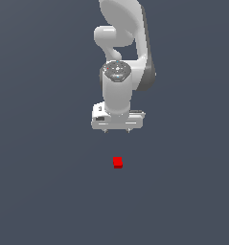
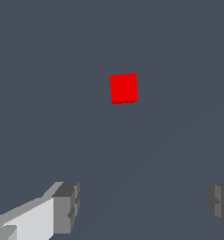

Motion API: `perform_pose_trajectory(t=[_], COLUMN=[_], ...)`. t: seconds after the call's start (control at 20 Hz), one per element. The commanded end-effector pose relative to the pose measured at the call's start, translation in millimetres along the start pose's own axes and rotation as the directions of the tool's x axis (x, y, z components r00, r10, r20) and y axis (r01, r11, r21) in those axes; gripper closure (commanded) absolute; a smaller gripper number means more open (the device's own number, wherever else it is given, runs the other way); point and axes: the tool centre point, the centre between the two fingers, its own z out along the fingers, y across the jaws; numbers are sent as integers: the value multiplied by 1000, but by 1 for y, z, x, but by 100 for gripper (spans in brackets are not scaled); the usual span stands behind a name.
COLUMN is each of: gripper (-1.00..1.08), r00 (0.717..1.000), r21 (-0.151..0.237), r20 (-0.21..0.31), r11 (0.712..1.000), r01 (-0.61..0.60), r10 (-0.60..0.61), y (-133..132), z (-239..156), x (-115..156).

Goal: Pick up the red cube and move it to a goal position.

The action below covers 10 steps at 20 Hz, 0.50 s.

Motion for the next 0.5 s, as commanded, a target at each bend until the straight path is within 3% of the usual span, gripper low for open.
perform_pose_trajectory(t=[0.0, 0.45], gripper=[-92, -92], r00=[1000, 1000], r21=[0, -2], r20=[0, -4], r11=[1000, 1000], r01=[0, 9], r10=[0, -10], y=[0, 0], z=[0, 17], x=[0, 11])
